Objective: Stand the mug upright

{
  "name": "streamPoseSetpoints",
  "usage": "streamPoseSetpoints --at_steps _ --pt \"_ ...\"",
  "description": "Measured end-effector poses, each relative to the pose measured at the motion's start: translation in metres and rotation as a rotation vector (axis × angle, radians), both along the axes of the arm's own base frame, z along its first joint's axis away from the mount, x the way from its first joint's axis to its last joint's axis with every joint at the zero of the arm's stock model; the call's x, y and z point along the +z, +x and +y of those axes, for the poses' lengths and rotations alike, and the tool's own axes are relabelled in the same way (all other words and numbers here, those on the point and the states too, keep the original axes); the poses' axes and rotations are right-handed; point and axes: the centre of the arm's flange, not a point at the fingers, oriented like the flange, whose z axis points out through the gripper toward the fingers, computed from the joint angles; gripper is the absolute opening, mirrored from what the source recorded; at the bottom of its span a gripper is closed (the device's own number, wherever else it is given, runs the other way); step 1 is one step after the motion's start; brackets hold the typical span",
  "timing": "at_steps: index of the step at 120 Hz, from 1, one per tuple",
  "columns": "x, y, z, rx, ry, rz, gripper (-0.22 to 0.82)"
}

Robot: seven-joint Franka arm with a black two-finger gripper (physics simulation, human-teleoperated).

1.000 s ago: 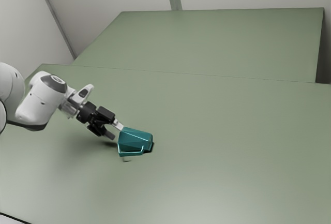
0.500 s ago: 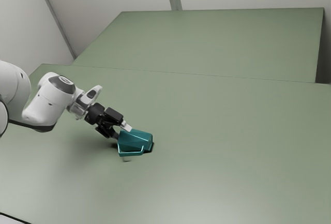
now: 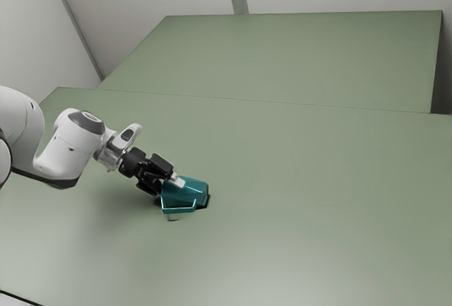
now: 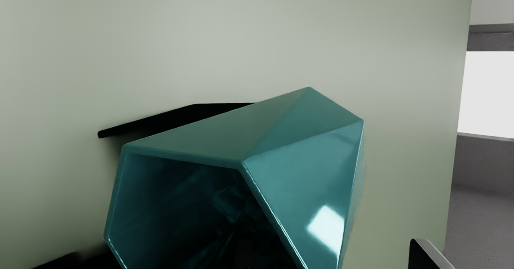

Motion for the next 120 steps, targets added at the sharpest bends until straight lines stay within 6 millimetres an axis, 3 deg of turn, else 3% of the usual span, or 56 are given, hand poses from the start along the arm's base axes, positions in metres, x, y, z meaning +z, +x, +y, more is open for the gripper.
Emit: streamPoseSetpoints --at_steps 91,120 --pt "0.002 0.002 -0.002 0.013 -0.001 -0.009 -0.09" --pt "0.035 0.017 -0.018 -0.037 0.040 -0.094 -0.16"
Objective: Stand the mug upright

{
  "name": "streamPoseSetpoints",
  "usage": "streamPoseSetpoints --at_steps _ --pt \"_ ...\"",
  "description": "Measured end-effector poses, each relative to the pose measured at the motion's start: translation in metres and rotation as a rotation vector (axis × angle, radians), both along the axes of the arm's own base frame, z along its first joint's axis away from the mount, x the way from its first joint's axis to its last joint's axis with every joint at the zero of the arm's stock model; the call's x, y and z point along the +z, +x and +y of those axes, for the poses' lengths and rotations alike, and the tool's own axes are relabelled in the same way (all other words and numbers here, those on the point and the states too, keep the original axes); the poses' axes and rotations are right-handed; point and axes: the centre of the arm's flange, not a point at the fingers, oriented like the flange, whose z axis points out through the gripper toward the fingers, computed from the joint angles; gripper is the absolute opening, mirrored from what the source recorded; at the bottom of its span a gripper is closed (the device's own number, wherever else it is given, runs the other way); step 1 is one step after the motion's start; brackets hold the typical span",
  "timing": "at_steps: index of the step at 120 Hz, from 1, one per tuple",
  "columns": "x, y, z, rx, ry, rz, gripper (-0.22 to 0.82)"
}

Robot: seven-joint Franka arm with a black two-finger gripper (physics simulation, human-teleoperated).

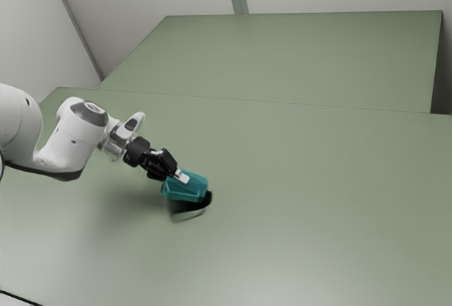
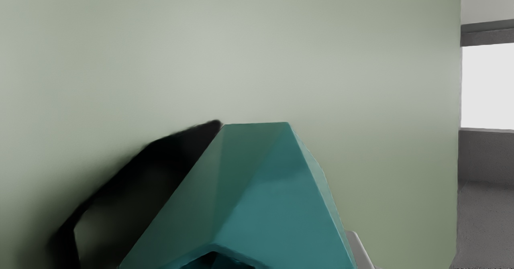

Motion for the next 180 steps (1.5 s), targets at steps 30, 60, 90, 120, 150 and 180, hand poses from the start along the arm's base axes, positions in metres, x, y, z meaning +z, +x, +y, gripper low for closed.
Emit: streamPoseSetpoints --at_steps 30,60,90,120,150,180 --pt "0.064 0.036 -0.020 -0.157 0.173 -0.129 -0.17" --pt "0.107 0.060 -0.052 -0.414 0.526 -0.182 -0.18" --pt "0.100 0.067 -0.062 -0.510 0.733 -0.172 -0.18" --pt "0.083 0.058 -0.062 -0.513 0.796 -0.155 -0.18" --pt "0.075 0.045 -0.063 -0.529 0.858 -0.156 -0.18" --pt "0.063 0.039 -0.065 -0.553 0.901 -0.127 -0.18"
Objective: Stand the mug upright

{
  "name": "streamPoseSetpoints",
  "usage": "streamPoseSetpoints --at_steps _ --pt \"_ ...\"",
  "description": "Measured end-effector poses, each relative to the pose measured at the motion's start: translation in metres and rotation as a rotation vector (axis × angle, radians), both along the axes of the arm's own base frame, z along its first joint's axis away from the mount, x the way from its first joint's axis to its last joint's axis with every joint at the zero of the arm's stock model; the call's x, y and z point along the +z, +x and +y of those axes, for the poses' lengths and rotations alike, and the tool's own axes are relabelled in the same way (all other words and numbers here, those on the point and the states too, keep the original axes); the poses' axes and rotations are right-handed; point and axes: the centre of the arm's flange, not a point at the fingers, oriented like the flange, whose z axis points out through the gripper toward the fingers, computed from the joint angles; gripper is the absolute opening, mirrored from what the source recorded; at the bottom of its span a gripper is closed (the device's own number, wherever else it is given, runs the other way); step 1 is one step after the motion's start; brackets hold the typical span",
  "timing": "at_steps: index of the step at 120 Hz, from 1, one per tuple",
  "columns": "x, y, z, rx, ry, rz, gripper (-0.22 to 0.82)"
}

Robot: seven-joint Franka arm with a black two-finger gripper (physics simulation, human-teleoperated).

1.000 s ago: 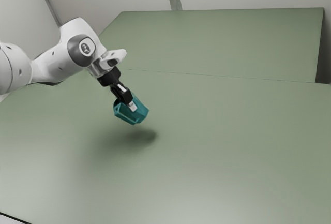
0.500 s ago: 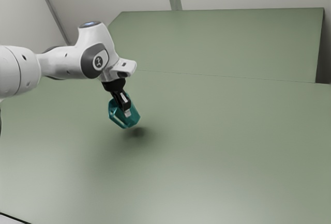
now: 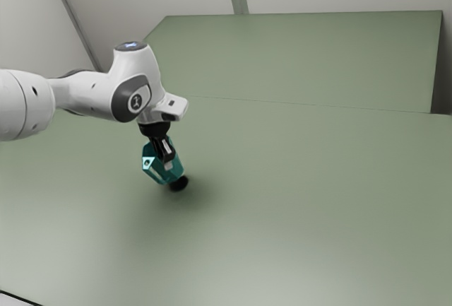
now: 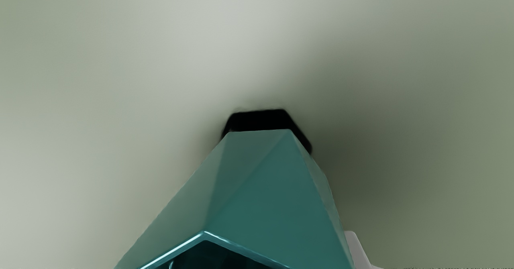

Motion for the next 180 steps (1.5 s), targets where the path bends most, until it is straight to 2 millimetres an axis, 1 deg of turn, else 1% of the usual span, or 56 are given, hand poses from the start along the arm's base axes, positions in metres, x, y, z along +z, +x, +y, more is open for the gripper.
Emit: streamPoseSetpoints --at_steps 27,52,80,110,118,135,155,180 --pt "-0.009 -0.004 0.001 0.020 0.025 0.032 -0.18" --pt "-0.016 -0.004 0.001 0.030 0.043 0.041 -0.18" --pt "-0.029 -0.003 -0.001 0.041 0.053 0.058 -0.18" --pt "-0.032 -0.002 -0.002 0.050 0.057 0.062 -0.18" --pt "-0.033 -0.002 -0.002 0.053 0.056 0.062 -0.15" --pt "-0.033 -0.003 -0.002 0.057 0.052 0.063 -0.04" --pt "-0.033 -0.003 -0.003 0.058 0.051 0.064 0.06" --pt "-0.030 -0.002 -0.003 0.059 0.049 0.059 0.17"
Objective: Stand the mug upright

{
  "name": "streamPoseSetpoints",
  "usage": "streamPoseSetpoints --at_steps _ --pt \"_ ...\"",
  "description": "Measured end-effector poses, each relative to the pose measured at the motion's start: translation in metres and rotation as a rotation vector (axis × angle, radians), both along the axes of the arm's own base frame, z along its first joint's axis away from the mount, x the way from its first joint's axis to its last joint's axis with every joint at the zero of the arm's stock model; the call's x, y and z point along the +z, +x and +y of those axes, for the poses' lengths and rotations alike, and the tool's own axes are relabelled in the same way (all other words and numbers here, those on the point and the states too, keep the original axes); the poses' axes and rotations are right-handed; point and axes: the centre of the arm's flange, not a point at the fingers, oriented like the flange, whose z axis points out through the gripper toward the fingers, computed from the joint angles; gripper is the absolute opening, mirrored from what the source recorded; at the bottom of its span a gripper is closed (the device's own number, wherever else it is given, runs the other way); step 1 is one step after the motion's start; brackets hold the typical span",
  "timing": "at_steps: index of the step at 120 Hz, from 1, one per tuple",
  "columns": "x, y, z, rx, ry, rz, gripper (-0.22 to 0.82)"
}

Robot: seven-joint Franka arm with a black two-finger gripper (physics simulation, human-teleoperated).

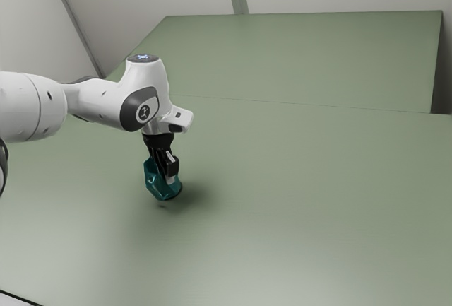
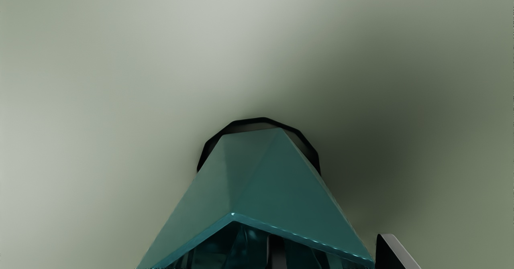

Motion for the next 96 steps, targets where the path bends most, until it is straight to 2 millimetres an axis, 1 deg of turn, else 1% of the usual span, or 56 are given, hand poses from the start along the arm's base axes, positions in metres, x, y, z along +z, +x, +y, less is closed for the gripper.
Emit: streamPoseSetpoints --at_steps 27,65,96 --pt "0.014 0.002 -0.002 -0.001 -0.006 -0.024 0.22" --pt "0.037 0.003 -0.005 0.003 -0.025 -0.059 0.25" --pt "0.076 0.014 -0.011 0.011 -0.042 -0.093 0.30"
